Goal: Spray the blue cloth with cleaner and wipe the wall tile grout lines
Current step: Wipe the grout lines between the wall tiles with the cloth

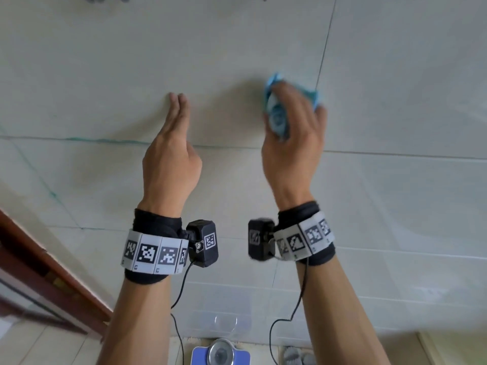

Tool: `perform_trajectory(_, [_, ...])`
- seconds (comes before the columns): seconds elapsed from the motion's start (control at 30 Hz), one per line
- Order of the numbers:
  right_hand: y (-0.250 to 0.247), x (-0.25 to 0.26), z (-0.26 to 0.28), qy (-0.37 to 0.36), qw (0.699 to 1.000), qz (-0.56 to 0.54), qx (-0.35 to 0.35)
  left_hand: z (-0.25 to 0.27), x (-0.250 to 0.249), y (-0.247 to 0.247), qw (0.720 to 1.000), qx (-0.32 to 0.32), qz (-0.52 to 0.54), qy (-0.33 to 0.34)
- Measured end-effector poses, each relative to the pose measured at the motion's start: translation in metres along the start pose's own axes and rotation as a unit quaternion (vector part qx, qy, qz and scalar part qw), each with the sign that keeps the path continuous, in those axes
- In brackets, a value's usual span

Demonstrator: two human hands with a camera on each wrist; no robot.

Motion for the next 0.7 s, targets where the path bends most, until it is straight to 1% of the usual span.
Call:
perform_trajectory(0.07, [0.005,0.001,-0.033,-0.007,0.998,0.003,-0.059,-0.001,0.002,-0.003,1.000,0.000,0.002,0.002])
perform_trajectory(0.1, [0.011,0.002,-0.044,0.000,0.997,0.015,-0.069,-0.001,0.002,-0.004,1.000,0.001,0.003,0.003])
perform_trajectory(0.17, [0.025,0.006,-0.045,0.011,0.997,0.041,-0.067,-0.002,0.003,-0.006,1.000,0.002,0.005,0.005])
perform_trajectory(0.23, [0.036,0.012,-0.025,-0.005,0.999,0.040,-0.029,-0.003,0.004,-0.007,1.000,0.004,0.004,0.009])
perform_trajectory(0.33, [0.046,0.023,0.019,-0.071,0.994,0.035,0.075,-0.005,0.006,-0.008,1.000,0.005,0.000,0.018])
perform_trajectory(0.37, [0.046,0.026,0.029,-0.090,0.990,0.034,0.101,-0.006,0.007,-0.009,1.000,0.008,-0.001,0.019])
perform_trajectory(0.43, [0.044,0.030,0.030,-0.091,0.988,0.017,0.120,-0.007,0.008,-0.011,1.000,0.015,-0.004,0.021])
perform_trajectory(0.47, [0.043,0.030,0.022,-0.080,0.991,0.006,0.104,-0.008,0.009,-0.013,1.000,0.018,-0.003,0.023])
perform_trajectory(0.53, [0.041,0.029,-0.002,-0.050,0.998,0.000,0.022,-0.009,0.012,-0.015,0.999,0.024,0.005,0.034])
perform_trajectory(0.6, [0.043,0.022,-0.022,-0.024,0.998,0.020,-0.055,-0.011,0.018,-0.017,0.998,0.019,0.031,0.048])
perform_trajectory(0.63, [0.045,0.020,-0.025,-0.016,0.997,0.035,-0.069,-0.013,0.022,-0.019,0.997,0.006,0.053,0.050])
perform_trajectory(0.67, [0.050,0.019,-0.021,-0.016,0.997,0.048,-0.064,-0.016,0.027,-0.021,0.996,-0.014,0.073,0.051])
perform_trajectory(0.7, [0.051,0.019,-0.012,-0.024,0.997,0.058,-0.044,-0.017,0.029,-0.021,0.995,-0.034,0.083,0.050])
Point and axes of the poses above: each hand's wrist, its own z-axis away from the middle knuckle, its own y-axis out of the palm, x = y × z, the point moved 1 cm from there along -z, towards the middle knuckle, and after that the axes turned 9 degrees about -x, right-handed, at the moved point
